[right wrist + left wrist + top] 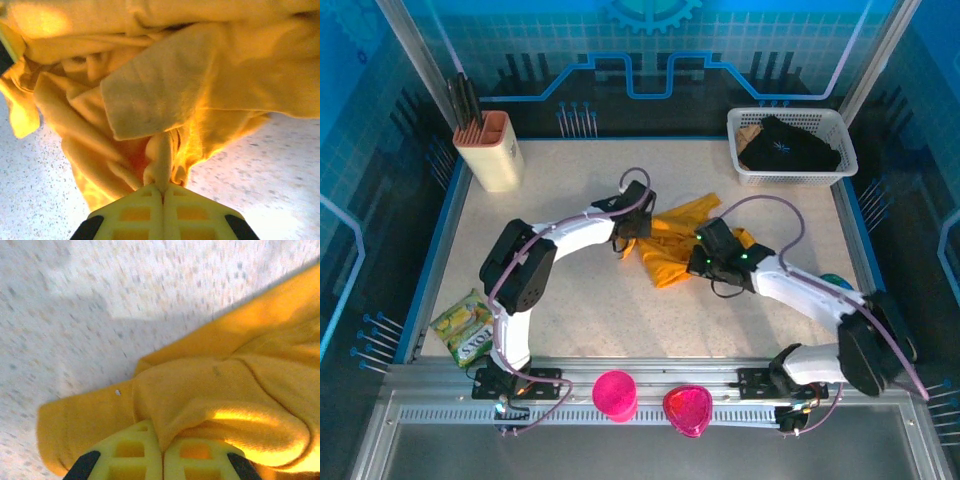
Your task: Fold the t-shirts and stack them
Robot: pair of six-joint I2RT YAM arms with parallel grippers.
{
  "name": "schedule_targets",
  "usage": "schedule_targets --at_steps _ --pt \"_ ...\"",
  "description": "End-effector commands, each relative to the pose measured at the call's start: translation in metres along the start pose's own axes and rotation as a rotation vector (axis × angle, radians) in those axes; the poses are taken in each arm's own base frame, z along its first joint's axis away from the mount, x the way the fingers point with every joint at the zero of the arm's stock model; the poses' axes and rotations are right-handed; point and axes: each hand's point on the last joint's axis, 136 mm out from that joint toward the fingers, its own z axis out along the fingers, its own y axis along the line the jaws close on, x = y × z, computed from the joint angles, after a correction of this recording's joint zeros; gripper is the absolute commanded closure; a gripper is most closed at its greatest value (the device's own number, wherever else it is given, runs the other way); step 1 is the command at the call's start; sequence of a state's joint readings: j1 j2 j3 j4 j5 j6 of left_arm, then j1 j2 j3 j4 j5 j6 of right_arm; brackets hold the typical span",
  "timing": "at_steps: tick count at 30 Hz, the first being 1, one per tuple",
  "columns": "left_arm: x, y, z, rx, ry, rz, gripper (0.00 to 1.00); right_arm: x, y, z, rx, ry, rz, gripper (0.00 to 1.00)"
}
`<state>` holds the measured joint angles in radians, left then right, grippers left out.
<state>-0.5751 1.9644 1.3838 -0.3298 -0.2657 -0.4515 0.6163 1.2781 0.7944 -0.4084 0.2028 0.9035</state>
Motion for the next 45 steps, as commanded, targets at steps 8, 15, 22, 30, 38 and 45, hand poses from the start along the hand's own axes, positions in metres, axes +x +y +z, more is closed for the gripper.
schedule_targets --at_steps 8,15,22,30,38,45 --pt "-0.131 -0.032 -0.092 0.05 -0.236 0.191 1.0 0.027 -0.111 -0.073 0.252 0.01 -0.021 1.0" --pt "-0.183 -0.063 -0.088 0.054 -0.27 0.231 1.0 0.03 -0.134 -0.086 0.304 0.036 0.024 1.0" --pt "-0.223 -0.066 -0.082 0.005 -0.391 0.246 0.87 0.028 -0.151 -0.086 0.382 0.029 0.062 1.0" --pt "-0.193 -0.076 -0.036 0.022 -0.293 0.285 0.01 0.0 -0.168 -0.081 0.418 -0.08 0.171 1.0" --pt "-0.113 -0.076 -0.053 0.063 -0.191 0.318 0.01 -0.024 -0.151 -0.066 0.318 -0.042 0.133 0.45" --pt "-0.023 -0.058 -0.045 0.13 -0.003 0.234 0.04 0.017 -0.12 -0.041 0.205 0.108 0.093 0.13"
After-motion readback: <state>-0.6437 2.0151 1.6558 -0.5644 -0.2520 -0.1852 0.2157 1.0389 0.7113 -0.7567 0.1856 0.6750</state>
